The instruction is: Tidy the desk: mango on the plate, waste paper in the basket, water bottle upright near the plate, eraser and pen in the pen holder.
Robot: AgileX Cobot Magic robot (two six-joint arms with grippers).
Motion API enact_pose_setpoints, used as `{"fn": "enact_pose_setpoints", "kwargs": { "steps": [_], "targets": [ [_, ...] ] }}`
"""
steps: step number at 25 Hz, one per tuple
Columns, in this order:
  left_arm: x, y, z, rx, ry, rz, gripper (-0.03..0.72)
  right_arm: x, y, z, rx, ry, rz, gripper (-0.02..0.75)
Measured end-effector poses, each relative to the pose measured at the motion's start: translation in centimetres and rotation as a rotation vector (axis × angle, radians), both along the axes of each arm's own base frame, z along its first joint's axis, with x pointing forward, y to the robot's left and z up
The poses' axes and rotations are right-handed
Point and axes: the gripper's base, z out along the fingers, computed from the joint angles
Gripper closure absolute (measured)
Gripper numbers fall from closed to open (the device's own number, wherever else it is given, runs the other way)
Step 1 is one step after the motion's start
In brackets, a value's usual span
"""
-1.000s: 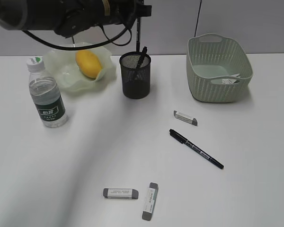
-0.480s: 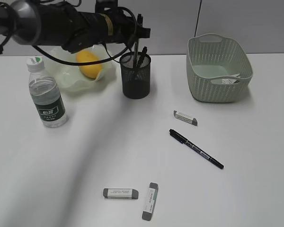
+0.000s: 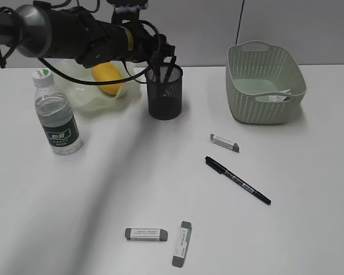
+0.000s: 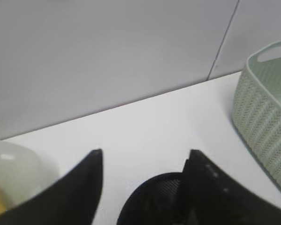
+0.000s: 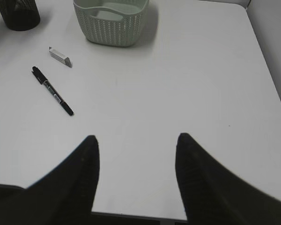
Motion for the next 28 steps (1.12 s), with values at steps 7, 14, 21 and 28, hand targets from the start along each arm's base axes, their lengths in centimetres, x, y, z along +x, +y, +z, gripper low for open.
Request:
{"fn": "enact_pose_setpoints", "kwargs": {
  "steps": [7, 14, 21, 28],
  "targets": [
    [-0.6, 0.8, 3.2, 0.003, -0.017, 0.046, 0.035, 0.0, 0.0, 0.0, 0.000, 0.000, 0.000, 0.314],
    [-3.3, 3.7, 11.8, 0.038, -0.060, 0.170, 0.053, 0.0, 0.0, 0.0, 0.000, 0.001, 0.000, 0.314],
    [-7.9, 8.7, 17.8, 0.325, 0.010, 0.296, 0.083, 0.3, 0.0, 0.0, 0.000, 0.022, 0.000, 0.314],
    [-9.8, 14.0, 17.1, 0.382, 0.382, 0.184, 0.094, 2.9, 0.0, 1.1, -0.002, 0.126, -0.002, 0.314]
  ]
}}
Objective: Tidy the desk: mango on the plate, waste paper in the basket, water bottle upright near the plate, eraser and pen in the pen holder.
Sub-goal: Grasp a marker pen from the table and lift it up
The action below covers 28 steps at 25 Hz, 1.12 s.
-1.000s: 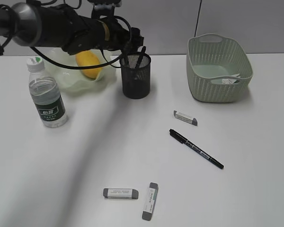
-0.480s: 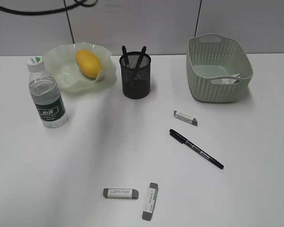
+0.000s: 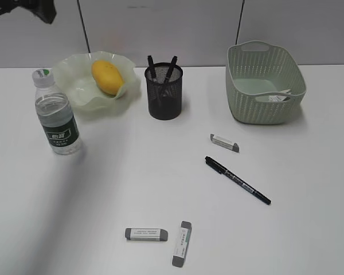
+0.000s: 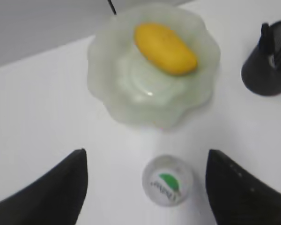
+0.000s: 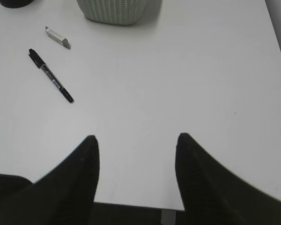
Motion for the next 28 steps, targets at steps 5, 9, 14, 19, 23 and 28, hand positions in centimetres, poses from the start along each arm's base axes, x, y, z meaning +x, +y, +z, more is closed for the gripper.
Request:
{"fn": "enact_pose_setpoints", "kwargs": {
  "steps": [5, 9, 14, 19, 23, 28],
  "targets": [
    [-1.5, 4.5, 1.0, -0.023, 0.114, 0.082, 0.097, 3.2, 0.1, 2.6, 0.002, 0.046, -0.001, 0.314],
    [-4.2, 7.6, 1.1, -0.025, 0.130, 0.154, 0.097, 7.0, 0.2, 4.9, 0.000, 0.144, -0.001, 0.314],
    [-9.8, 9.0, 0.7, -0.023, 0.106, 0.162, 0.097, 12.9, 0.5, 6.9, -0.025, 0.272, 0.048, 0.314],
    [-15.6, 9.3, -1.5, -0.054, 0.098, 0.155, 0.097, 18.5, 2.1, 9.0, -0.052, 0.362, 0.137, 0.314],
    [-20.2, 9.4, -3.5, -0.080, 0.089, 0.150, 0.097, 22.3, 5.5, 9.4, -0.136, 0.411, 0.259, 0.314],
    [-26.0, 9.6, -4.1, -0.136, -0.037, 0.138, 0.097, 26.2, 10.3, 7.1, -0.203, 0.501, 0.388, 0.314]
  ]
}}
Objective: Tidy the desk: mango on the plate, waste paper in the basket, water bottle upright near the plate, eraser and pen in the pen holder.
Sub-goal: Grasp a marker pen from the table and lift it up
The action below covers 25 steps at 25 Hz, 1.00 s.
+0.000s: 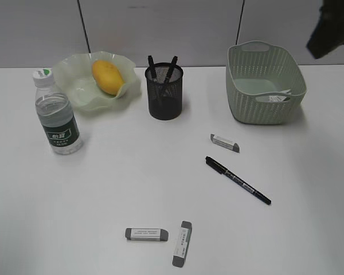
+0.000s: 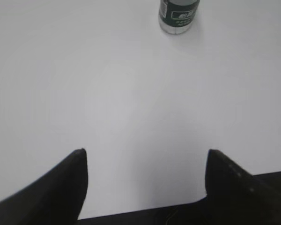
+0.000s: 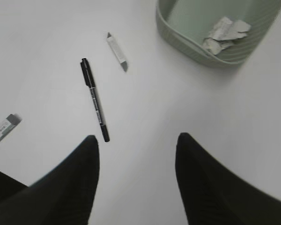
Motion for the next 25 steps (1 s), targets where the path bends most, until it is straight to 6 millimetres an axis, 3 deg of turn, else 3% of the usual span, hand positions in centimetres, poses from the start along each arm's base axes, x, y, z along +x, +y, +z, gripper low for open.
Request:
{"fn": "enact_pose_setpoints", "kwargs": {
  "steps": [7, 14, 17, 25],
  "targets": [
    [-6.1, 0.1, -1.8, -0.063, -0.176, -0.016, 0.097, 3.3, 3.6, -6.2, -0.011, 0.191, 0.108, 0.314],
    [-10.3, 0.4, -3.4, -0.078, -0.359, -0.023, 0.108, 4.7, 7.1, -12.3, -0.065, 0.314, 0.194, 0.314],
    [-11.1, 0.5, -3.4, -0.081, -0.407, -0.024, 0.109, 5.3, 8.2, -14.7, -0.066, 0.336, 0.227, 0.314],
    [-10.5, 0.3, -3.8, -0.095, -0.435, -0.025, 0.110, 6.5, 8.8, -19.0, -0.097, 0.382, 0.259, 0.317]
  ]
}}
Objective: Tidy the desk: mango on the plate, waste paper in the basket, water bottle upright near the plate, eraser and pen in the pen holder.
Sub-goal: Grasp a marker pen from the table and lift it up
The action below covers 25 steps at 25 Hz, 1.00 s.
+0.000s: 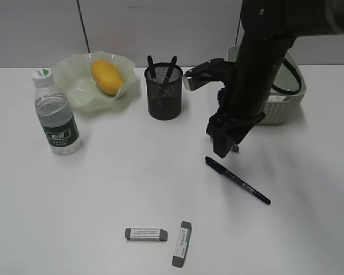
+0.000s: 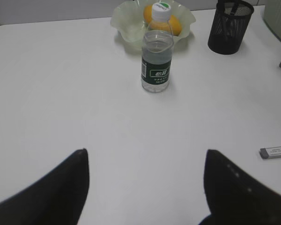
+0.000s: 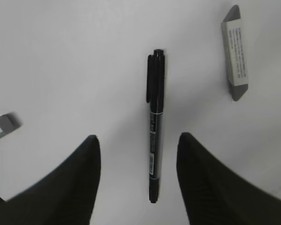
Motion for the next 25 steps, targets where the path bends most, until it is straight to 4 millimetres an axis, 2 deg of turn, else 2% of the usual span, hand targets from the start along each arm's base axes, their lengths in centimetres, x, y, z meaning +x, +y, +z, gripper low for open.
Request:
{"fn": "enact_pose_setpoints", "kwargs": {
  "steps": [5, 11, 16, 23, 25],
  "targets": [
    [0.0, 0.0, 0.0, -0.001, 0.000, -0.001, 0.110, 0.5, 0.3, -2.6, -0.017, 0.027, 0.007, 0.365],
    [0.0, 0.0, 0.0, -0.001, -0.002, -0.001, 0.110, 0.7, 0.7, -4.9, -0.043, 0.032, 0.028, 0.379],
    [0.0, 0.0, 0.0, -0.001, -0.003, 0.000, 0.110, 1.0, 1.2, -5.7, -0.055, -0.018, 0.033, 0.381],
    [0.0, 0.0, 0.0, -0.001, -0.004, 0.000, 0.110, 1.1, 1.1, -7.4, -0.083, 0.005, 0.026, 0.386],
    [0.0, 0.0, 0.0, -0.001, -0.004, 0.000, 0.110, 1.1, 1.1, -7.4, -0.083, 0.004, 0.024, 0.411]
  ]
}}
